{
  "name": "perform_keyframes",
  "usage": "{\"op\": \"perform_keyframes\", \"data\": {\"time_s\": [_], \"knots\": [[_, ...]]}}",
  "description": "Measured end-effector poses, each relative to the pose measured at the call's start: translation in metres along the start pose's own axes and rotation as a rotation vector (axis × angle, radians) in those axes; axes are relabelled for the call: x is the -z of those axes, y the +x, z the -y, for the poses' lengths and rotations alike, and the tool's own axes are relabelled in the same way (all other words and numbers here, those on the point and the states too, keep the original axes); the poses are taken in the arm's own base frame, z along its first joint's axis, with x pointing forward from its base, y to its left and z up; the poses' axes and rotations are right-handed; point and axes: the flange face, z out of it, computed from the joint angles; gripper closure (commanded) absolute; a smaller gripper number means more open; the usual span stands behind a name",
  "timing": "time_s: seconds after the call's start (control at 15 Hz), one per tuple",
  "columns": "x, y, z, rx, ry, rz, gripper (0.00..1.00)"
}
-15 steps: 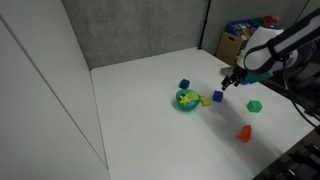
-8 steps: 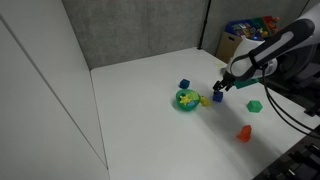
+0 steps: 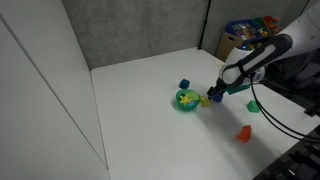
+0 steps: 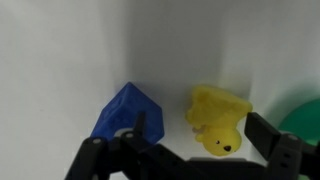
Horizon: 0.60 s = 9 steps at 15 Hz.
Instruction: Put the yellow dog toy in the green bowl.
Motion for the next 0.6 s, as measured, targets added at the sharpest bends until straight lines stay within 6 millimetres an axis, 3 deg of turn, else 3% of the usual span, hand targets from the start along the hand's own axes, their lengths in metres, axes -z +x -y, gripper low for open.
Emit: {"op": "perform_keyframes", "data": {"time_s": [0.27, 0.6], "knots": [[-0.002, -0.001, -0.001, 0.001, -0.004, 0.004, 0.00], [-0.021, -0.011, 0.014, 0.023, 0.000, 0.035, 0.00]]}}
